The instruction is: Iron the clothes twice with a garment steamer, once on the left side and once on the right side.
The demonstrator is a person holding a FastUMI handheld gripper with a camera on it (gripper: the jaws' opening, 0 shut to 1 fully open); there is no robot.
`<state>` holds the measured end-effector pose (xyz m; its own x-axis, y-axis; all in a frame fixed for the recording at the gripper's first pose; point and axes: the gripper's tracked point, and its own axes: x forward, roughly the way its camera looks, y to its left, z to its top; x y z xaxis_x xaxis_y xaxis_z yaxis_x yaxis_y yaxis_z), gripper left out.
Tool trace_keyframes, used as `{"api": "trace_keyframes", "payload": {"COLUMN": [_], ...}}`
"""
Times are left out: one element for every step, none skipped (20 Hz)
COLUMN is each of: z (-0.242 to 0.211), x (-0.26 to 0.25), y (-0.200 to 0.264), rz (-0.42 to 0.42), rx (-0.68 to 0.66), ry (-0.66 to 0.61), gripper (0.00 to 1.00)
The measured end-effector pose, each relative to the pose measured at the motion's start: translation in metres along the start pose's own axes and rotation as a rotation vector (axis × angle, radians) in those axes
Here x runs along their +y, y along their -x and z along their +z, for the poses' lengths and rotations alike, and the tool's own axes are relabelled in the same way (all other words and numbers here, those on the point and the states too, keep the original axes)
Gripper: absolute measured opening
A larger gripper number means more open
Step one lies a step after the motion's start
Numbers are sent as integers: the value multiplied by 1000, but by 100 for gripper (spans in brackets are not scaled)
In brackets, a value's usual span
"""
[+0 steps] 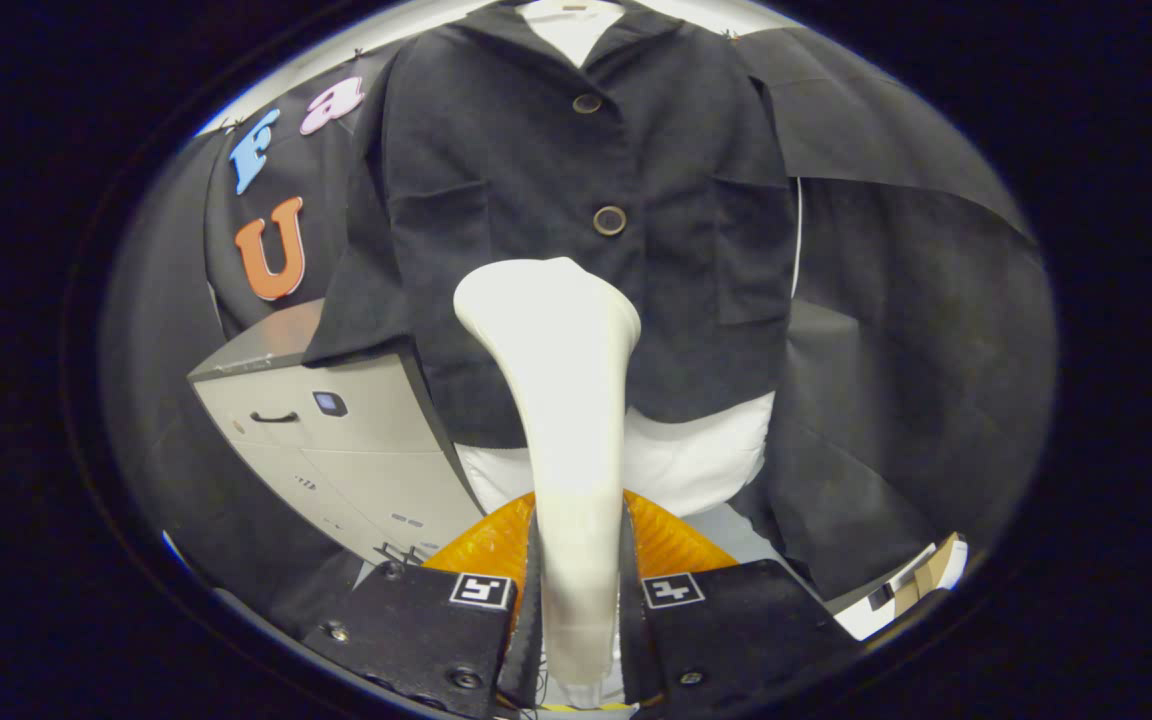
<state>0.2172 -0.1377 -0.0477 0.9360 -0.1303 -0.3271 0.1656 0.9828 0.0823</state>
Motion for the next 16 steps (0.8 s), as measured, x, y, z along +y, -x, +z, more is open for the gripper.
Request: {"api": "trace_keyframes", "payload": {"z": [4, 9, 15, 21, 29, 37, 46, 57, 68, 79, 91, 104, 118, 133, 148, 163], "x": [-7, -15, -22, -31, -40, -48, -57, -67, -77, -83, -91, -98, -106, -112, -117, -121], "y": [10, 19, 29, 39, 49, 57, 67, 75, 83, 90, 95, 100, 104, 107, 109, 111], "rz": [-2, -7, -10, -15, -20, -25, -30, -36, -41, -38, -35, -35, -34, -33, -30, -21], "rx": [-13, -28, -43, -58, -76, -93, -109, -129, -147, -160, -174, -192, -212, -233, -248, -260], "ry": [-11, -25, -38, -49, -59, -67, -78, -87, -100, -114, -129, -141, -148, -147, -149, -153], "gripper": [34, 34, 34, 34, 34, 34, 34, 34, 34, 34, 34, 34, 34, 34, 34, 34]}}
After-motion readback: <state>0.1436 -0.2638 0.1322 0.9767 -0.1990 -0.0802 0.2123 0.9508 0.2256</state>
